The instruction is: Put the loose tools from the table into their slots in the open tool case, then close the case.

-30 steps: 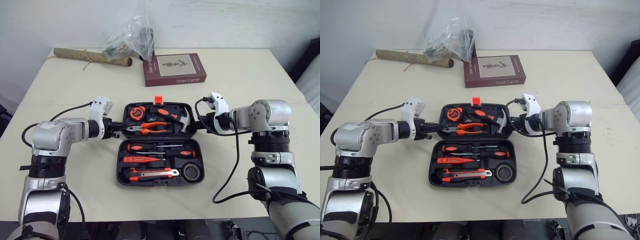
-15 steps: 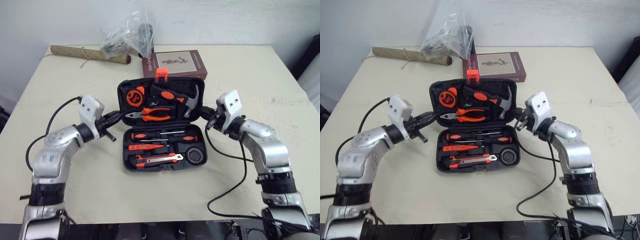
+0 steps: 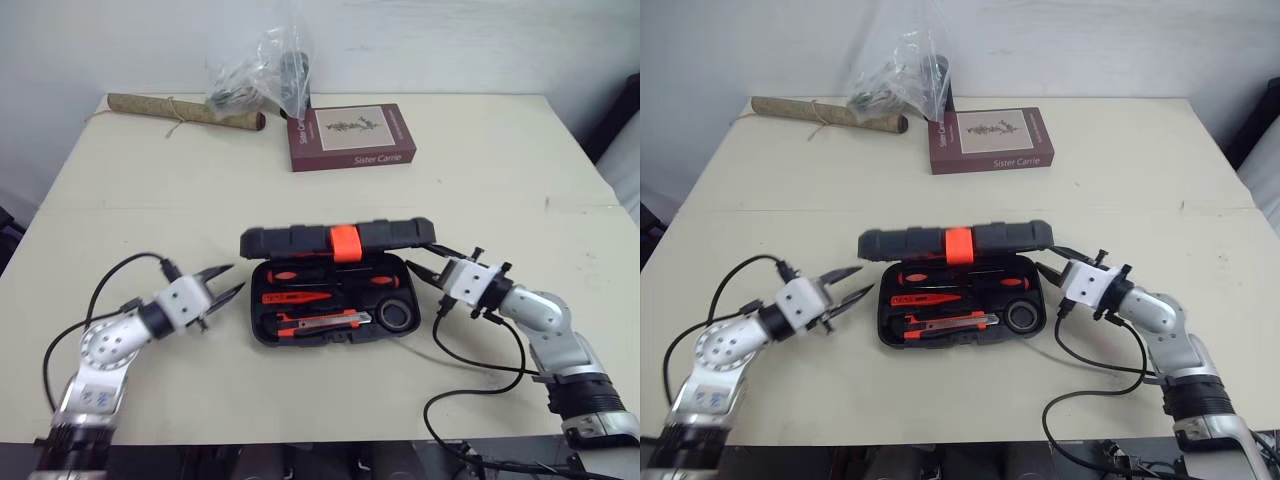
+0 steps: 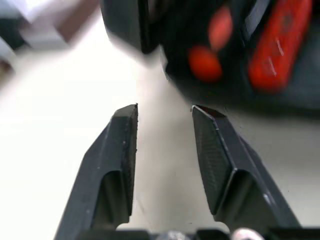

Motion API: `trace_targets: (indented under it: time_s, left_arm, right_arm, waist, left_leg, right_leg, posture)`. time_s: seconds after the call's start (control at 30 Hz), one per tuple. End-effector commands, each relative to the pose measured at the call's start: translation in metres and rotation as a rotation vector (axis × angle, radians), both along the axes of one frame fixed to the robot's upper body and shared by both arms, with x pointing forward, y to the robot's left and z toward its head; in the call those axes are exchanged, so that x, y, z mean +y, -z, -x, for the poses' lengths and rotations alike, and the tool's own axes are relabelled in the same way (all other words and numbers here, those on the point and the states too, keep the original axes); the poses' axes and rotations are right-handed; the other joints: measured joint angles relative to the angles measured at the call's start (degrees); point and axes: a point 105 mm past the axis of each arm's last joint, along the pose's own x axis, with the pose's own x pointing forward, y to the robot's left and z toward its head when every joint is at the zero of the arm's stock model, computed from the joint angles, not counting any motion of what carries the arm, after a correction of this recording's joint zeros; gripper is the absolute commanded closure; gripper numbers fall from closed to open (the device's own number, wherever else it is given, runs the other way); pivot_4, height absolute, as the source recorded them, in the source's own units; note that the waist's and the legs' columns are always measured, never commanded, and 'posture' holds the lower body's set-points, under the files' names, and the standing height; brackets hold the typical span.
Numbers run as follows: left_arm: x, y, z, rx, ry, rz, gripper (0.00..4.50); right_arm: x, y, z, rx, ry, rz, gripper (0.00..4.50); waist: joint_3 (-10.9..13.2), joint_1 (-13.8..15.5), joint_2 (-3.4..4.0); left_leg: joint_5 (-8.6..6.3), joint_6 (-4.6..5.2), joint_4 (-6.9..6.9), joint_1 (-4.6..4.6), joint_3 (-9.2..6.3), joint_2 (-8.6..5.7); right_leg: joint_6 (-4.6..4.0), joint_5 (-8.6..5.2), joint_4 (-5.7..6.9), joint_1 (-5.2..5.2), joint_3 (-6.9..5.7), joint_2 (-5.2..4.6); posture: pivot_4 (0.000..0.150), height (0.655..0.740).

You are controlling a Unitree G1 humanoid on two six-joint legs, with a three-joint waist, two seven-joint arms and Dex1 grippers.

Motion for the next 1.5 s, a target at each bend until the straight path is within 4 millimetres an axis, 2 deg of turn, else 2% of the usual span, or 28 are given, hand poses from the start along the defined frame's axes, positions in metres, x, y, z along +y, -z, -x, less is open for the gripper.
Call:
trace_targets:
  time_s: [0.03, 0.13, 0.2, 0.23, 0.3, 0.33, 0.37, 0.4, 0.47, 0.6, 0.73, 0.9, 1.0, 1.13, 1.2, 1.37, 1.5]
  left_arm:
    - [0.030, -0.023, 0.022, -0.005, -0.063, 0.060, 2.98]
    - [0.040, -0.024, 0.034, 0.049, -0.080, 0.092, 2.98]
    - [0.038, -0.029, 0.031, 0.042, -0.077, 0.134, 2.98]
    - [0.035, -0.035, 0.023, 0.028, -0.076, 0.171, 2.98]
    - [0.029, -0.042, 0.012, 0.012, -0.071, 0.205, 3.51]
    - [0.022, -0.045, 0.002, 0.020, -0.053, 0.228, 3.76]
    - [0.013, -0.048, -0.008, 0.017, -0.029, 0.224, 4.23]
    - [0.005, -0.051, -0.019, 0.016, -0.008, 0.232, 4.40]
    - [-0.011, -0.054, -0.042, 0.028, 0.027, 0.222, 4.40]
    - [-0.034, -0.050, -0.076, 0.088, 0.079, 0.189, 4.40]
    - [-0.058, -0.038, -0.103, 0.176, 0.125, 0.152, 4.40]
    - [-0.071, -0.023, -0.107, 0.261, 0.210, 0.126, 4.40]
    - [-0.080, -0.021, -0.097, 0.284, 0.294, 0.146, 4.40]
    - [-0.089, -0.018, -0.063, 0.334, 0.445, 0.194, 4.40]
    - [-0.088, -0.013, -0.045, 0.359, 0.468, 0.200, 4.40]
    - [-0.080, -0.005, -0.019, 0.376, 0.407, 0.206, 4.40]
    - [-0.074, -0.009, -0.015, 0.345, 0.338, 0.253, 4.40]
  right_arm:
    - [-0.025, -0.022, 0.015, -0.034, 0.014, -0.019, 2.92]
    - [-0.036, -0.015, 0.035, 0.082, -0.012, 0.004, 2.92]
    - [-0.036, -0.011, 0.048, 0.188, -0.040, -0.019, 2.92]
    - [-0.033, -0.006, 0.058, 0.280, -0.061, -0.041, 3.14]
    - [-0.026, 0.000, 0.074, 0.429, -0.094, -0.080, 3.68]
    - [-0.019, 0.004, 0.083, 0.496, -0.121, -0.083, 4.11]
    - [-0.012, 0.007, 0.091, 0.559, -0.139, -0.088, 4.50]
    - [-0.004, 0.009, 0.098, 0.611, -0.156, -0.095, 4.50]
    - [0.010, 0.013, 0.109, 0.689, -0.192, -0.096, 4.50]
    - [0.026, 0.021, 0.113, 0.762, -0.203, -0.078, 4.50]
    - [0.039, 0.033, 0.104, 0.759, -0.197, -0.064, 4.50]
    - [0.047, 0.045, 0.085, 0.724, -0.150, -0.061, 4.50]
    - [0.047, 0.046, 0.068, 0.680, -0.113, -0.079, 4.50]
    - [0.047, 0.041, 0.044, 0.622, -0.059, -0.131, 4.50]
    - [0.048, 0.039, 0.031, 0.585, -0.046, -0.132, 4.50]
    - [0.048, 0.035, 0.000, 0.514, -0.015, -0.146, 4.50]
    - [0.041, 0.038, -0.019, 0.486, 0.046, -0.208, 4.50]
  waist:
    - [0.0, 0.0, 0.02]
    - [0.0, 0.2, 0.06]
    - [0.1, 0.7, 0.14]
    - [0.1, 0.9, 0.14]
    - [0.1, 1.8, 0.18]
    - [0.1, 1.8, 0.16]
    - [0.1, 1.9, 0.22]
    - [0.1, 2.3, 0.24]
    - [0.1, 2.7, 0.22]
    - [0.1, 2.7, 0.15]
    - [0.1, 2.8, 0.08]
    - [0.1, 2.6, 0.02]
    - [0.1, 2.1, -0.15]
    - [0.0, 0.5, -0.25]
    - [0.0, 0.0, -0.26]
    - [0.0, 0.0, -0.26]
    - [0.1, 0.0, -0.21]
  left_leg:
    - [-0.02, 0.03, 0.00, 0.01, 0.00, 0.01]
    - [-0.02, 0.07, 0.15, 0.08, -0.09, -0.01]
    - [-0.05, 0.10, 0.13, 0.28, -0.22, -0.02]
    - [-0.11, 0.08, 0.10, 0.39, -0.29, 0.00]
    - [-0.23, 0.05, 0.05, 0.67, -0.37, 0.07]
    - [-0.25, 0.05, 0.06, 0.67, -0.46, 0.06]
    - [-0.27, 0.00, 0.06, 0.68, -0.46, 0.10]
    - [-0.29, 0.00, 0.07, 0.70, -0.43, 0.08]
    - [-0.27, 0.00, 0.07, 0.70, -0.44, 0.07]
    - [-0.27, -0.01, 0.05, 0.82, -0.12, 0.03]
    - [-0.25, 0.06, 0.11, 0.74, -0.05, 0.00]
    - [-0.23, 0.08, 0.15, 0.68, -0.02, 0.01]
    - [-0.21, 0.06, 0.19, 0.69, -0.04, 0.06]
    - [-0.20, 0.06, 0.22, 0.78, -0.04, 0.08]
    - [-0.19, 0.04, 0.21, 0.79, -0.09, 0.12]
    - [-0.16, 0.07, 0.23, 0.87, -0.11, 0.04]
    - [-0.15, 0.03, 0.20, 0.86, -0.18, 0.06]
  right_leg:
    - [0.00, 0.00, -0.02, 0.01, 0.00, -0.03]
    - [-0.01, 0.00, -0.13, 0.14, -0.05, -0.09]
    - [-0.01, 0.00, -0.20, 0.41, -0.02, -0.13]
    - [-0.02, 0.00, -0.29, 0.57, 0.05, -0.17]
    - [-0.06, -0.02, -0.40, 0.92, 0.14, -0.19]
    - [-0.07, -0.04, -0.40, 0.97, 0.14, -0.19]
    - [-0.09, -0.03, -0.43, 0.98, 0.19, -0.21]
    - [-0.09, -0.03, -0.41, 0.99, 0.19, -0.21]
    - [-0.10, -0.02, -0.38, 0.99, 0.13, -0.16]
    - [-0.07, -0.01, -0.20, 0.94, -0.11, 0.05]
    - [-0.02, 0.02, -0.25, 0.91, -0.14, 0.12]
    - [-0.02, 0.02, -0.24, 0.85, -0.13, 0.16]
    - [-0.02, 0.02, -0.21, 0.86, -0.13, 0.22]
    - [-0.02, 0.02, -0.08, 0.89, -0.06, 0.18]
    - [-0.02, 0.02, -0.06, 0.91, -0.10, 0.18]
    - [-0.03, 0.02, -0.06, 0.98, -0.05, -0.03]
    - [-0.03, 0.02, -0.05, 0.99, 0.07, -0.09]
  posture:
    - [0.150, 0.7400]
    - [0.150, 0.7400]
    - [0.150, 0.7400]
    - [0.150, 0.7400]
    - [0.150, 0.7400]
    - [0.150, 0.7400]
    - [0.150, 0.7400]
    - [0.150, 0.7400]
    - [0.150, 0.7400]
    - [0.150, 0.7400]
    - [0.150, 0.7400]
    - [0.150, 0.7400]
    - [0.150, 0.7400]
    - [0.150, 0.7400]
    - [0.150, 0.7400]
    - [0.150, 0.7400]
    - [0.150, 0.7400]
